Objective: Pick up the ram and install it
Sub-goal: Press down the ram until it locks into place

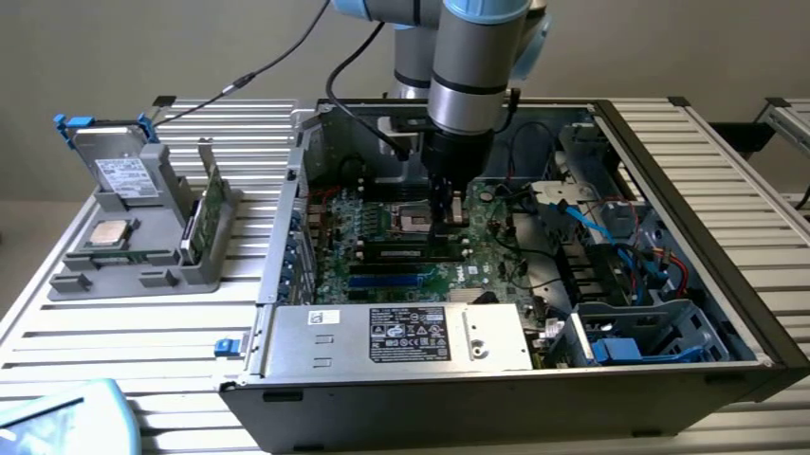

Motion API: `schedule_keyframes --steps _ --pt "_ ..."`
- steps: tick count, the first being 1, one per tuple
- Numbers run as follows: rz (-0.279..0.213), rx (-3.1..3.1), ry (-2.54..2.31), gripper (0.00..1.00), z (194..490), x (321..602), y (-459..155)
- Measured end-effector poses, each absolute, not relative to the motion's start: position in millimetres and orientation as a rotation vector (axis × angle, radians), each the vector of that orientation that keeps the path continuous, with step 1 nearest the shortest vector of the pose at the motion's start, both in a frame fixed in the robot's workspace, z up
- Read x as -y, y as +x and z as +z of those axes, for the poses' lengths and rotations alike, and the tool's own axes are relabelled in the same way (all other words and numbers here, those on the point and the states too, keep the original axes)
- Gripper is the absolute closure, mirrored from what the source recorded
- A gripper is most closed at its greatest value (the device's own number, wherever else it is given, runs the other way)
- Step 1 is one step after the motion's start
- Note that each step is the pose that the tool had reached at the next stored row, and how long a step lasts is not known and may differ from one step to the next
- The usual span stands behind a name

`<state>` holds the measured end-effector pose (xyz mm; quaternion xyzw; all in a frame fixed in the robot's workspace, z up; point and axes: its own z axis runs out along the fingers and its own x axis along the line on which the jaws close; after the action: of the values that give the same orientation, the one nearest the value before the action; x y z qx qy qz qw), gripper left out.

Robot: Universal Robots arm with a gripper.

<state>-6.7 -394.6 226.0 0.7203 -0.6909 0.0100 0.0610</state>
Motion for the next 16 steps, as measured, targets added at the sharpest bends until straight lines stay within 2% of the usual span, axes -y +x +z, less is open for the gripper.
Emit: schedule_keyframes --steps 16 --pt "0.029 2.091 2.180 0.90 240 395 -18"
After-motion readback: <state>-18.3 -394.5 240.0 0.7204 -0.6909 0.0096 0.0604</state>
